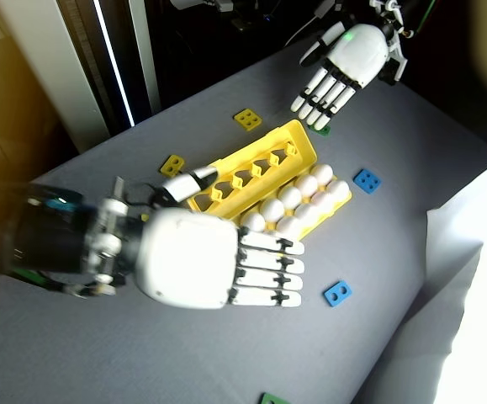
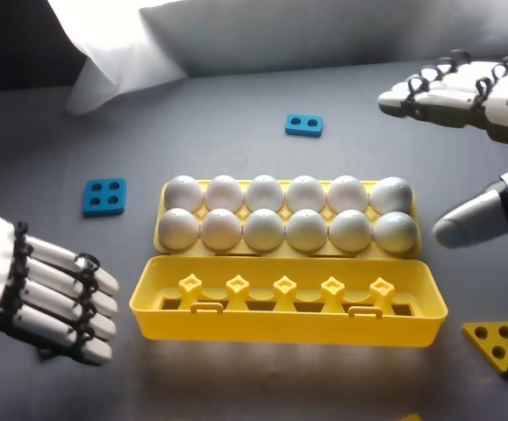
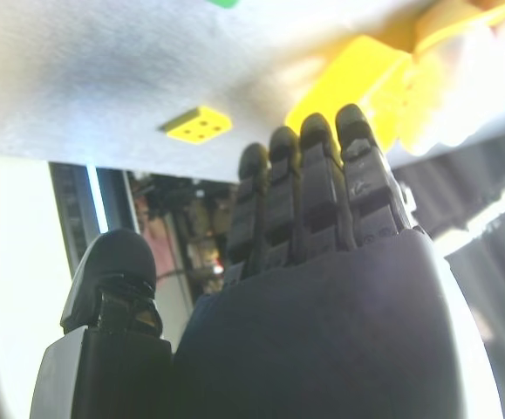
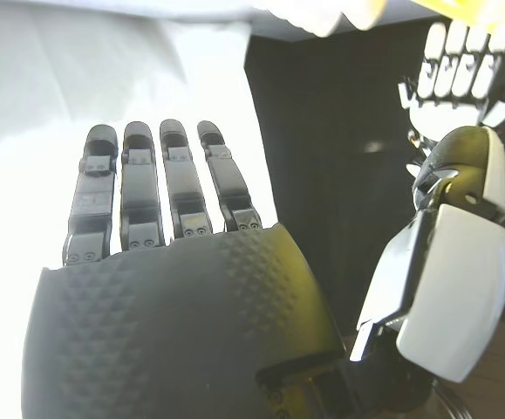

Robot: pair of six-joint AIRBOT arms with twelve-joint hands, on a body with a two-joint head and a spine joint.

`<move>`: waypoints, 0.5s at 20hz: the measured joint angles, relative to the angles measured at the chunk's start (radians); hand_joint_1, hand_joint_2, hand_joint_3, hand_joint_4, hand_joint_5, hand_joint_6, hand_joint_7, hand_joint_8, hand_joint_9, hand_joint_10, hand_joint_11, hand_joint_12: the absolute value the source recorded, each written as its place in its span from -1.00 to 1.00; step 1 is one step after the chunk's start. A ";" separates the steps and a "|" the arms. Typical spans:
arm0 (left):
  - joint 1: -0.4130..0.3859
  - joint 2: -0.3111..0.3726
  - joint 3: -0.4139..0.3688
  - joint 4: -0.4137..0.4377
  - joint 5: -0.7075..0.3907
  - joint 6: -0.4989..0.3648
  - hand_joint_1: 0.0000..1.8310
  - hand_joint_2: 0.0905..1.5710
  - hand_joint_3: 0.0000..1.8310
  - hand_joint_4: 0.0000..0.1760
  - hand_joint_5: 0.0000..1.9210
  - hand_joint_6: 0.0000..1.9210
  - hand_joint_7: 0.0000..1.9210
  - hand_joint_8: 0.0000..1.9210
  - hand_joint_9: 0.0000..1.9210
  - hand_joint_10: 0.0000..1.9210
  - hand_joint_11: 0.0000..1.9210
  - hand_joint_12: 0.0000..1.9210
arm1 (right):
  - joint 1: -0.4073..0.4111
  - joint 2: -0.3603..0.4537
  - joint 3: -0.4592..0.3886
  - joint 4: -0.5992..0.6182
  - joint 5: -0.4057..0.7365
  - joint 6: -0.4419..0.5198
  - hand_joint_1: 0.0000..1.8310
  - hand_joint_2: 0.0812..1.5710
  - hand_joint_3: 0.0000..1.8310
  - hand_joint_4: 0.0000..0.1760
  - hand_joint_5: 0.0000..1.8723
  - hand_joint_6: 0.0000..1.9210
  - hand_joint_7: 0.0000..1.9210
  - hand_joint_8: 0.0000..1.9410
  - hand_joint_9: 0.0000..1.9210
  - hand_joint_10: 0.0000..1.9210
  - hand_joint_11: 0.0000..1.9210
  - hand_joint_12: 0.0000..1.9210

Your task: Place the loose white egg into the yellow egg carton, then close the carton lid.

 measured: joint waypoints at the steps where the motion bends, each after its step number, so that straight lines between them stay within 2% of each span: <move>1: 0.005 0.000 -0.014 -0.002 0.011 0.000 -1.00 0.74 -1.00 -1.00 -0.80 -1.00 -0.81 -1.00 -0.85 -0.99 -0.96 -0.95 | 0.001 0.024 -0.032 -0.047 -0.023 0.000 -0.85 -0.18 -1.00 -1.00 -1.00 -1.00 -1.00 -1.00 -1.00 -1.00 -1.00 -1.00; 3: 0.012 0.000 -0.034 0.002 0.021 0.000 -1.00 0.74 -1.00 -1.00 -0.80 -1.00 -0.82 -1.00 -0.88 -1.00 -0.97 -0.94 | -0.004 0.072 -0.097 -0.095 -0.035 0.000 -0.87 -0.18 -1.00 -1.00 -1.00 -1.00 -1.00 -1.00 -1.00 -1.00 -1.00 -1.00; 4: 0.015 0.000 -0.047 0.000 0.030 0.000 -1.00 0.74 -1.00 -1.00 -0.78 -0.99 -0.79 -1.00 -0.84 -1.00 -0.99 -0.79 | -0.007 0.108 -0.145 -0.098 -0.033 0.000 -0.87 -0.17 -1.00 -1.00 -1.00 -1.00 -1.00 -1.00 -1.00 -1.00 -1.00 -1.00; 6: 0.025 0.000 -0.061 -0.006 0.046 0.000 -1.00 0.75 -1.00 -1.00 -0.77 -1.00 -0.79 -1.00 -0.84 -1.00 -1.00 -0.73 | -0.001 0.163 -0.192 -0.097 -0.024 0.000 -0.88 -0.16 -1.00 -1.00 -1.00 -1.00 -1.00 -1.00 -1.00 -1.00 -1.00 -1.00; 8: 0.034 -0.005 -0.069 0.002 0.066 0.000 -1.00 0.75 -1.00 -1.00 -0.78 -1.00 -0.80 -1.00 -0.84 -1.00 -1.00 -0.74 | 0.010 0.212 -0.211 -0.057 -0.027 0.001 -0.92 -0.16 -1.00 -1.00 -1.00 -1.00 -1.00 -1.00 -1.00 -1.00 -1.00 -1.00; 10: 0.037 -0.011 -0.084 0.012 0.093 0.000 -1.00 0.75 -1.00 -1.00 -0.75 -0.99 -0.76 -0.99 -0.80 -0.99 -1.00 -0.60 | 0.026 0.248 -0.222 -0.053 -0.056 0.004 -0.92 -0.13 -1.00 -1.00 -1.00 -1.00 -1.00 -1.00 -1.00 -1.00 -1.00 -1.00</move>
